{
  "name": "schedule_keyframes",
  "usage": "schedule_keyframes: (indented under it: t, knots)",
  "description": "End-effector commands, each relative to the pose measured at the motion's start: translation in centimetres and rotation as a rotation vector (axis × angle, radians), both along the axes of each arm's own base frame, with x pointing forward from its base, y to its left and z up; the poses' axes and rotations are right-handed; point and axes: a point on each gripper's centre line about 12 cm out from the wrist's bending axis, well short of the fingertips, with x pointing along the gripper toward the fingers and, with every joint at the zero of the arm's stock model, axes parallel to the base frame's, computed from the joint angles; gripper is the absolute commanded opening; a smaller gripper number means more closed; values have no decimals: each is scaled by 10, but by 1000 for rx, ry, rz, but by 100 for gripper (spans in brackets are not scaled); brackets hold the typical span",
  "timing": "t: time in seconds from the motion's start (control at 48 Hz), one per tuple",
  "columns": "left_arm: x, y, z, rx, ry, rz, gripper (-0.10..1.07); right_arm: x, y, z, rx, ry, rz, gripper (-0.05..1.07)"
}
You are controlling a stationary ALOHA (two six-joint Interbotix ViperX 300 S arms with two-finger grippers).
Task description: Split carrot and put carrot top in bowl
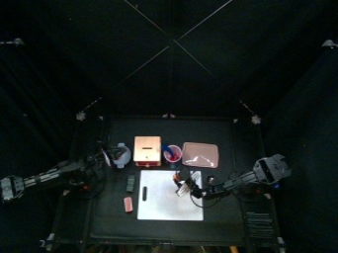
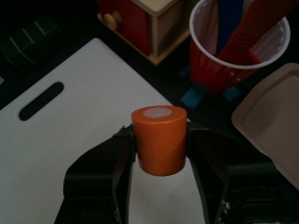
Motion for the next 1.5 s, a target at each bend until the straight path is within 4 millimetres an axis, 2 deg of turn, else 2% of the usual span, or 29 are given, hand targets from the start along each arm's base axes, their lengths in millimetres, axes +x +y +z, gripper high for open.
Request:
schedule_keyframes:
  t: [0.0, 1.479]
  knots:
    - [2, 1, 6, 12, -16, -2, 67, 3, 0, 15, 11, -43, -2, 43]
    - [2, 1, 5, 11, -11, -2, 67, 3, -1, 13, 35, -38, -21, 43]
